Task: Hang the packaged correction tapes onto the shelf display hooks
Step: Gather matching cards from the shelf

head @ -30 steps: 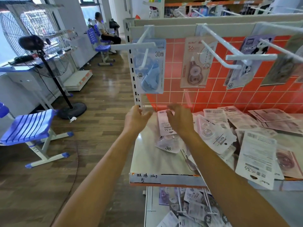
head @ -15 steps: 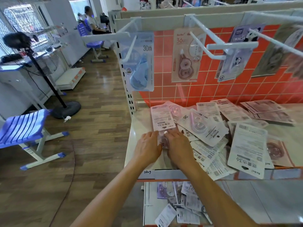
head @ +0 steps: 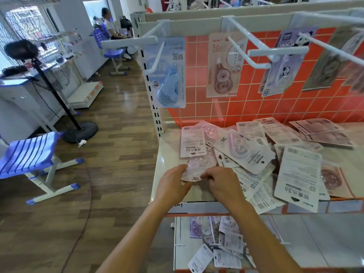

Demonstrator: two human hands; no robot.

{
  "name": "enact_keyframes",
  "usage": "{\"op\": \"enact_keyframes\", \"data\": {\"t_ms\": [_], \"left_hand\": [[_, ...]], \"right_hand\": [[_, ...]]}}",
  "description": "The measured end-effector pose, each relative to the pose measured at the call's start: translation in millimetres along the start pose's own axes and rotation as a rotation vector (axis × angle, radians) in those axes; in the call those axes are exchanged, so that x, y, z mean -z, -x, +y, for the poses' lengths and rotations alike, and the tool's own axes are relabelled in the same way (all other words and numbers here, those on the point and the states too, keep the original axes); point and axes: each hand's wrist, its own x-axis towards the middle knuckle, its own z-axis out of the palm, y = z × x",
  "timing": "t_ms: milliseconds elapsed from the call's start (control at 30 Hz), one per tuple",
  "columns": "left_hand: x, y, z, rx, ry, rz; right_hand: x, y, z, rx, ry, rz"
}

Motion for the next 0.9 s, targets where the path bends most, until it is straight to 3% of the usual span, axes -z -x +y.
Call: {"op": "enact_keyframes", "data": {"t_ms": [200, 467, 700, 900], "left_hand": [[5, 14, -5, 0.147, 0.508, 0.142], [3, 28, 13, -0.028, 0.458, 0.172], [-8, 36, 40, -0.252, 0.299, 0.234], [-18, 39, 49, -0.277, 0.315, 0.209]], "right_hand": [[21, 12, -11, 0.077, -0.133, 0.162], [55, 33, -35, 0.101, -0.563, 0.520], [72, 52, -40, 0.018, -0.994, 0.505], [79, 61, -29, 0.008, -1.076, 0.527]]}}
